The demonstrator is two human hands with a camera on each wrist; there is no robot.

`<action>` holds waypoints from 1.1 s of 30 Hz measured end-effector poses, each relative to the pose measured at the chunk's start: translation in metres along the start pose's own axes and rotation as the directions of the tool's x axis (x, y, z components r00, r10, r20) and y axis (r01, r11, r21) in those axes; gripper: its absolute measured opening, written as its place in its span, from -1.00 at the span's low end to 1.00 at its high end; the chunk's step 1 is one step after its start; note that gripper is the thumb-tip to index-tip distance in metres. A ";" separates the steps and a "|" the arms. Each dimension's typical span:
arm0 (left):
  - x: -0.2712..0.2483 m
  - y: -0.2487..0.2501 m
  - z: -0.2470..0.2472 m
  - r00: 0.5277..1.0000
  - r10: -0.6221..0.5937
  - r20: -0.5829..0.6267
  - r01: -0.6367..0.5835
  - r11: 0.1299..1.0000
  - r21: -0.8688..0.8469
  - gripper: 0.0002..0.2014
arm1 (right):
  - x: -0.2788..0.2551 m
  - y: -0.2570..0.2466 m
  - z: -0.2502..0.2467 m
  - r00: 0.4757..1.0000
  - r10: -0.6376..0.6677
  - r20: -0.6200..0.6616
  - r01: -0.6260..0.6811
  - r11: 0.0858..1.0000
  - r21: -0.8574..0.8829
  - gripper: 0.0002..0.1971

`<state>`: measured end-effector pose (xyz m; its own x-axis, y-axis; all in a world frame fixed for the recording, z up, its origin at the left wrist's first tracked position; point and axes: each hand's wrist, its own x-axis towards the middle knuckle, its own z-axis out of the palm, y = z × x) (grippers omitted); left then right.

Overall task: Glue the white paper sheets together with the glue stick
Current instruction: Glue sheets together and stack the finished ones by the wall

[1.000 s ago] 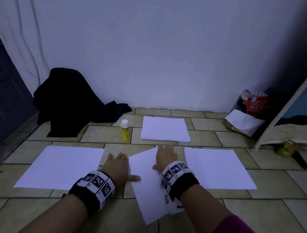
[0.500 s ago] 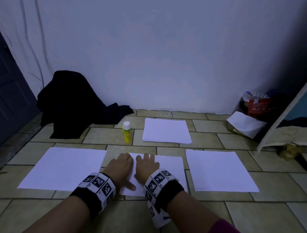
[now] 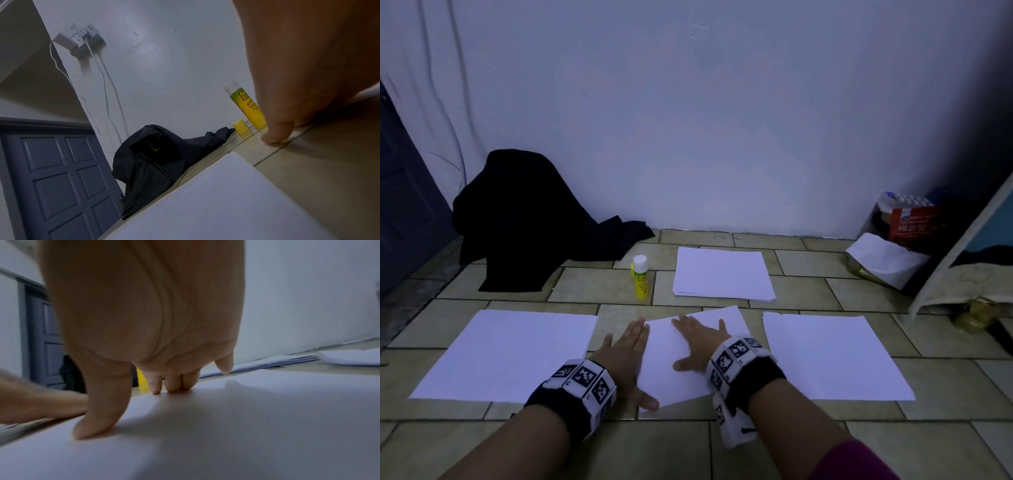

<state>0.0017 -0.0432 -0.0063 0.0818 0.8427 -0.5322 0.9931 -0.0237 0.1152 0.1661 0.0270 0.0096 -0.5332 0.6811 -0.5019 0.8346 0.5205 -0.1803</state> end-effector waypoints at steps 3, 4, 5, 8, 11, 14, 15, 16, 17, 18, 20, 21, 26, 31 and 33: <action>-0.002 -0.001 -0.001 1.000 0.005 -0.003 -0.005 1.000 -0.006 0.34 | -0.009 0.029 -0.004 0.995 0.101 -0.021 -0.101 0.994 0.032 -0.03; -0.001 -0.001 -0.001 1.000 0.006 -0.002 -0.006 1.000 -0.006 0.33 | -0.011 0.038 -0.004 0.990 0.138 -0.029 -0.137 0.990 0.034 -0.02; -0.002 0.000 -0.001 1.000 0.007 0.000 -0.007 1.000 -0.003 0.33 | -0.013 0.046 -0.004 0.985 0.169 -0.031 -0.168 0.985 0.032 -0.02; -0.002 0.000 -0.001 1.000 0.002 0.005 -0.002 1.000 0.017 0.33 | -0.014 0.053 -0.005 0.978 0.206 -0.028 -0.205 0.978 0.028 0.01; -0.005 -0.001 -0.003 1.000 -0.004 0.004 0.004 0.999 0.036 0.33 | -0.015 0.046 -0.008 0.965 0.250 -0.079 -0.244 0.967 0.077 0.03; -0.007 0.006 -0.014 0.999 -0.045 0.019 0.044 0.998 0.054 0.20 | -0.016 0.037 -0.009 0.927 0.344 -0.150 -0.333 0.938 0.096 -0.04; -0.006 0.011 -0.019 0.998 -0.068 0.001 0.068 0.995 0.071 0.14 | -0.017 0.034 -0.008 0.915 0.365 -0.172 -0.354 0.931 0.092 -0.08; -0.006 0.017 -0.024 0.995 -0.090 -0.035 0.093 0.991 0.095 0.07 | -0.018 0.031 -0.008 0.909 0.371 -0.189 -0.363 0.929 0.077 -0.13; -0.005 0.022 -0.028 0.991 -0.097 -0.087 0.107 0.987 0.123 -0.02 | -0.017 0.028 -0.007 0.911 0.364 -0.193 -0.360 0.931 0.055 -0.20; -0.005 0.026 -0.031 0.986 -0.083 -0.148 0.104 0.984 0.146 -0.16 | -0.016 0.025 -0.007 0.918 0.352 -0.182 -0.352 0.935 0.035 -0.27; -0.002 0.033 -0.032 0.971 -0.007 -0.237 0.038 0.991 0.125 -0.47 | -0.013 0.020 -0.007 0.925 0.346 -0.157 -0.345 0.938 0.036 -0.35; -0.001 0.036 -0.030 0.967 0.037 -0.252 -0.016 0.996 0.083 -0.59 | -0.011 0.019 -0.006 0.920 0.358 -0.161 -0.353 0.934 0.059 -0.37; 0.001 0.043 -0.023 0.942 0.131 -0.310 -0.097 0.988 0.123 -0.65 | -0.003 0.007 -0.001 0.891 0.402 -0.211 -0.370 0.912 0.174 -0.37; 0.001 0.046 -0.028 0.954 0.064 -0.293 -0.051 0.997 0.049 -0.77 | 0.002 -0.016 0.005 0.899 0.381 -0.216 -0.345 0.920 0.187 -0.24; 0.002 0.047 -0.028 0.960 0.008 -0.281 0.002 0.999 0.035 -0.58 | -0.002 -0.021 0.003 0.941 0.270 -0.205 -0.255 0.962 0.097 -0.25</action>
<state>0.0463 -0.0278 0.0211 0.0628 0.9598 -0.2737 0.9955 -0.0409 0.0852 0.1503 0.0133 0.0123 -0.3049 0.8869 -0.3471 0.9522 0.2772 -0.1281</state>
